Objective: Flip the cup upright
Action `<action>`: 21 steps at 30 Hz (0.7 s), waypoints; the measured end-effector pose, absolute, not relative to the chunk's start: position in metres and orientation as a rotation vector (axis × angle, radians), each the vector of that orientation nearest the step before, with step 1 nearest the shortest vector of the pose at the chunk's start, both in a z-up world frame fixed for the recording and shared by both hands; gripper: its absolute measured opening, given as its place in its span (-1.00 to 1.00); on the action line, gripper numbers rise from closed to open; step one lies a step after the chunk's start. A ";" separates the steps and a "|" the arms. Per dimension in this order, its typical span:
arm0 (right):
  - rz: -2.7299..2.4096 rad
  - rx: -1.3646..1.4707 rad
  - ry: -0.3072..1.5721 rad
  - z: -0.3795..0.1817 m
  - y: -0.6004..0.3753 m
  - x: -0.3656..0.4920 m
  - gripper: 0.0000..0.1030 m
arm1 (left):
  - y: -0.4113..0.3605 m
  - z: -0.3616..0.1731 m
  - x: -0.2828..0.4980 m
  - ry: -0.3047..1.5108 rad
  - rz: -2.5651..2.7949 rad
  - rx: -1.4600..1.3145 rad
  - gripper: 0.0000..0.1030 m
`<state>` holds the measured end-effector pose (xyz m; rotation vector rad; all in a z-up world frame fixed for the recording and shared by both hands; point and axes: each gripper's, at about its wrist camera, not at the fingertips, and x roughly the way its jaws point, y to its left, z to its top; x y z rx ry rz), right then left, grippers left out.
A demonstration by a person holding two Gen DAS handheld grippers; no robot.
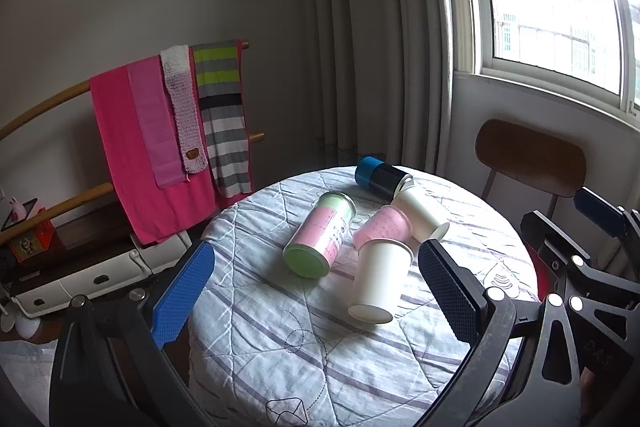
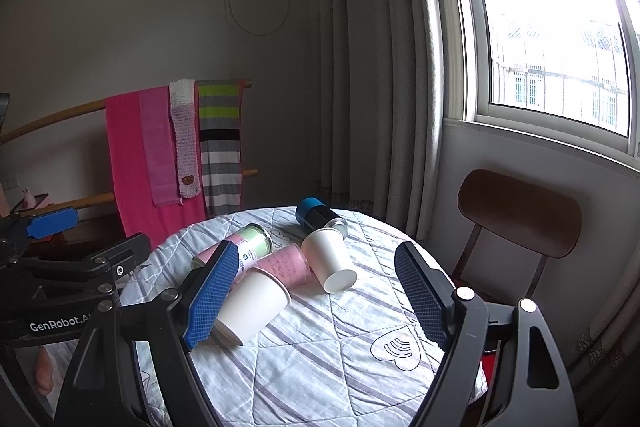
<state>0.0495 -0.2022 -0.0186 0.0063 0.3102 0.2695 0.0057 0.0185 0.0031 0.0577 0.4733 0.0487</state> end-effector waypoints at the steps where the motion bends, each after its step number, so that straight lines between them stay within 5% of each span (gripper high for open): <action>1: 0.271 0.004 0.315 -0.019 -0.202 0.052 0.58 | 0.018 0.003 0.007 0.479 0.043 0.058 1.00; 21: 0.467 0.003 0.605 -0.021 -0.193 0.173 0.58 | 0.066 -0.048 0.166 0.882 -0.099 0.086 1.00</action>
